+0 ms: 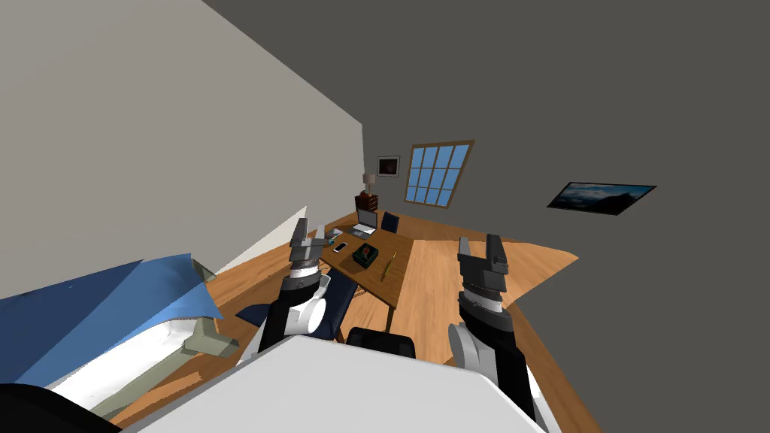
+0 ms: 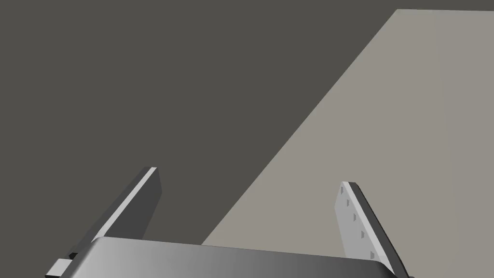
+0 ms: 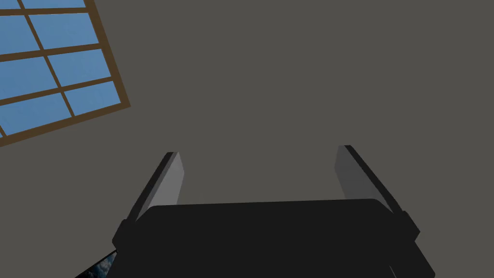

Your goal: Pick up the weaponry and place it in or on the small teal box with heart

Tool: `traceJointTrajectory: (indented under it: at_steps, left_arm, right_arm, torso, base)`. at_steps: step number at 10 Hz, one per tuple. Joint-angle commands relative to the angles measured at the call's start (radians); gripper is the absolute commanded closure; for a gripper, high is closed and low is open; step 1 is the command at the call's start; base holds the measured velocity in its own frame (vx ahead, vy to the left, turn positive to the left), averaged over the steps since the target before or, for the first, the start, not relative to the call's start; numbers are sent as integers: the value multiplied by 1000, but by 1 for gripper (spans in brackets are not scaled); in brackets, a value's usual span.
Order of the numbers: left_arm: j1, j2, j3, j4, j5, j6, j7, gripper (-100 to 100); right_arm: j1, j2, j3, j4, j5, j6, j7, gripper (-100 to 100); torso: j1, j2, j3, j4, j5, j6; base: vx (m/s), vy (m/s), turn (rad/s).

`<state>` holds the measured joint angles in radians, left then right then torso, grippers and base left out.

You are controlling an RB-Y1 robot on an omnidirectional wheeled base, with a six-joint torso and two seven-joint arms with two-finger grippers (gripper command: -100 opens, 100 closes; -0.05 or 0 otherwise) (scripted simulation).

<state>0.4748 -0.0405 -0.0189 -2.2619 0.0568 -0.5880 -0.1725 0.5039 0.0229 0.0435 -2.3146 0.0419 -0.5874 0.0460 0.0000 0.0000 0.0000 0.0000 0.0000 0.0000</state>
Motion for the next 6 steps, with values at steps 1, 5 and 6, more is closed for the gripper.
traceJointTrajectory:
  at_steps: [1, 5, 6]
  left_arm:
    - [-8, 35, 3, 15, 3, 9, 11, -100]
    - [-57, 140, 23, 101, 24, 66, 73, -100]
    - [-75, 163, 30, 133, 32, 88, 95, -100]
  right_arm:
    - [0, 0, 0, 0, 0, 0, 0, 0]
    - [0, 0, 0, 0, 0, 0, 0, 0]
    - [0, 0, 0, 0, 0, 0, 0, 0]
  torso:
    - [0, 0, 0, 0, 0, 0]
    - [-9, 1, 1, 0, -2, 0]
    - [-12, 1, 0, 0, -2, 0]
  base:
    - [-2, -34, 14]
    - [-26, -135, 36]
    - [-50, -196, 54]
